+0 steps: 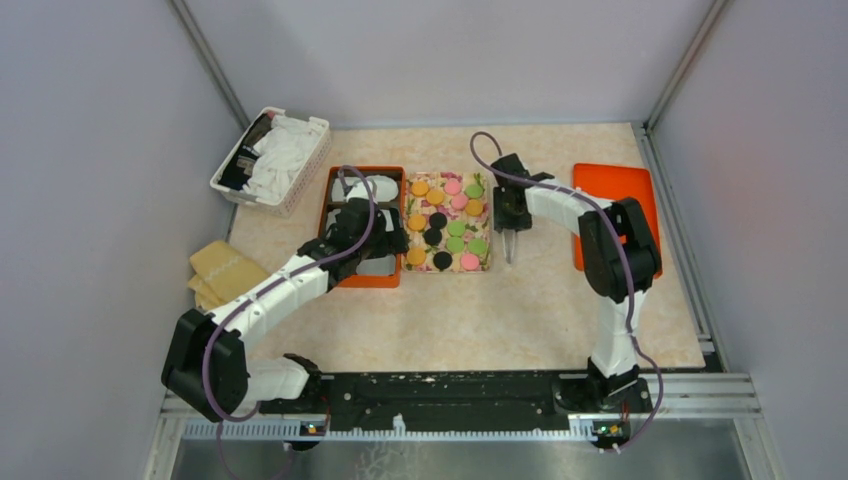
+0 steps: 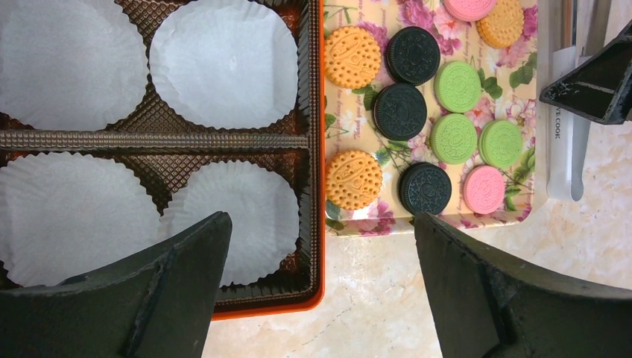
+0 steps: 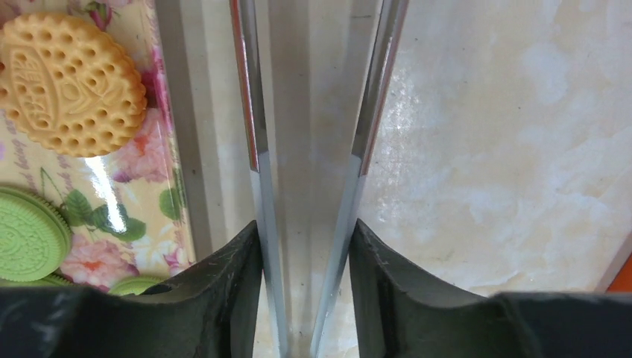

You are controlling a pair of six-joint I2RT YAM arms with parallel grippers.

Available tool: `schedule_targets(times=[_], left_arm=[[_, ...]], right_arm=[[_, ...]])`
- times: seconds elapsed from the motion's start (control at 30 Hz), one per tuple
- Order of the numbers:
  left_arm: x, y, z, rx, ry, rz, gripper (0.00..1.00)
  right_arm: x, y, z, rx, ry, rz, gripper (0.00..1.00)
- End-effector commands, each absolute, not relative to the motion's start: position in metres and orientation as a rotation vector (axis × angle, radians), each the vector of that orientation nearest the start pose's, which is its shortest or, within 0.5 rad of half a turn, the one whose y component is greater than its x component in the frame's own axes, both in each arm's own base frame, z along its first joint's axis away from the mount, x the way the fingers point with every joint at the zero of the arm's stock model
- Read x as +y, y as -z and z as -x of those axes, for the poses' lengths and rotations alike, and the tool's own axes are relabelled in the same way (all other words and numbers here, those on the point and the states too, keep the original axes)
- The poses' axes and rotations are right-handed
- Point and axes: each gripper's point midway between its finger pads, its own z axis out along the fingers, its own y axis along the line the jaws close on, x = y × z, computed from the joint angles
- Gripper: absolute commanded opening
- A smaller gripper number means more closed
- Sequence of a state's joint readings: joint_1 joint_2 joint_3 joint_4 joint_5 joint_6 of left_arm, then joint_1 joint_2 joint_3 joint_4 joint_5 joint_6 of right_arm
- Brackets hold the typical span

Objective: Pack the cookies

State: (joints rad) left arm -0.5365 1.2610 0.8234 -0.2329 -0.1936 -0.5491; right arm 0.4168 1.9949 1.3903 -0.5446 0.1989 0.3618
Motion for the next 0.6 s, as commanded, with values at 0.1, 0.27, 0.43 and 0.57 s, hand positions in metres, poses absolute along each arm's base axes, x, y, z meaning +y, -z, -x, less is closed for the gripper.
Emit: schedule_targets(times=[0.1, 0.27, 0.43, 0.57], left_arm=[[-0.179, -0.141, -0.322, 2.210, 0.417, 0.123, 0.99], [-0.181, -0.148, -0.324, 2.202, 0.425, 0.117, 0.99], [-0.183, -0.161, -0.328, 2.174, 0.430, 0.101, 0.99], [-0.185, -0.173, -0.332, 2.152, 0.437, 0.087, 0.99]], right_arm=[[0.119, 0.000, -0.366, 2.781, 0.267, 0.033, 0.26], [0.116, -0.059, -0.382, 2.628, 0.257, 0.005, 0.25], [0.117, -0.109, -0.391, 2.531, 0.226, 0.003, 0.26], [0.116, -0.128, -0.395, 2.498, 0.232, -0.008, 0.33]])
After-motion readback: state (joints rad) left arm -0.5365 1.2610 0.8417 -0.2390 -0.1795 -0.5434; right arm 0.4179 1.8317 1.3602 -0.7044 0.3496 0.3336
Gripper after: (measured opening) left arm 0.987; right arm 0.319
